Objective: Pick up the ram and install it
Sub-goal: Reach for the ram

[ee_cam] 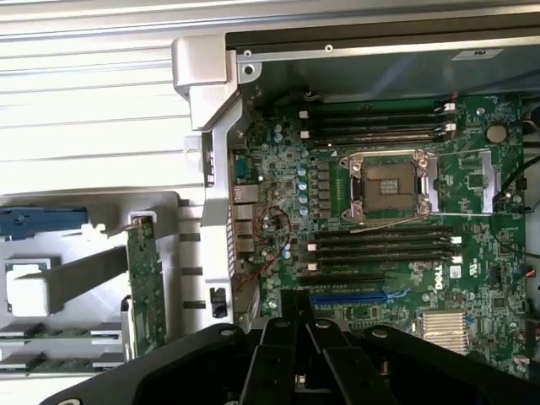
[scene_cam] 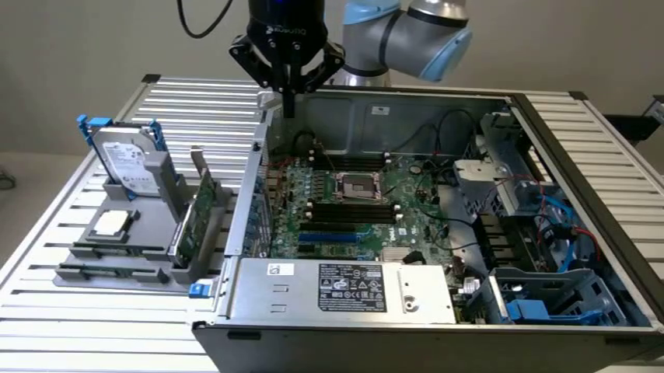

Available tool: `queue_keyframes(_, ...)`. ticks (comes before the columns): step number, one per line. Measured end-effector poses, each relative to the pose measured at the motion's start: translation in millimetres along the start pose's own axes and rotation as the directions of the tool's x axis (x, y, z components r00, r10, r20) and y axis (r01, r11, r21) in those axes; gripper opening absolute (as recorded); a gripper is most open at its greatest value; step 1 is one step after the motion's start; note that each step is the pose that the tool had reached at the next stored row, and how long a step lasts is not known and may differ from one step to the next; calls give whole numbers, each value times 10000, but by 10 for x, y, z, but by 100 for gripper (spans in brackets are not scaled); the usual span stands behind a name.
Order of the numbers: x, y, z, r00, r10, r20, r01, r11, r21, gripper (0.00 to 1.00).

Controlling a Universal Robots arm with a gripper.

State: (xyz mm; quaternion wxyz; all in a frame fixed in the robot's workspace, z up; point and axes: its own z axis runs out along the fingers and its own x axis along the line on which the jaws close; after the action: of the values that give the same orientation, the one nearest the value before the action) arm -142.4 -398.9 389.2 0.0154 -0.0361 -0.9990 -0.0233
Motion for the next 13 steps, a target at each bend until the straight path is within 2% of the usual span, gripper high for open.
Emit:
queue_keyframes(1, 34, -4, 8, 10000, 1, -42, -1, 10000, 7, 11)
queue_keyframes(3, 116, -12, 29, 10000, 3, -74, -3, 10000, 14, 11)
queue_keyframes(13, 562, -69, 117, 10000, 5, -98, -5, 10000, 32, 11)
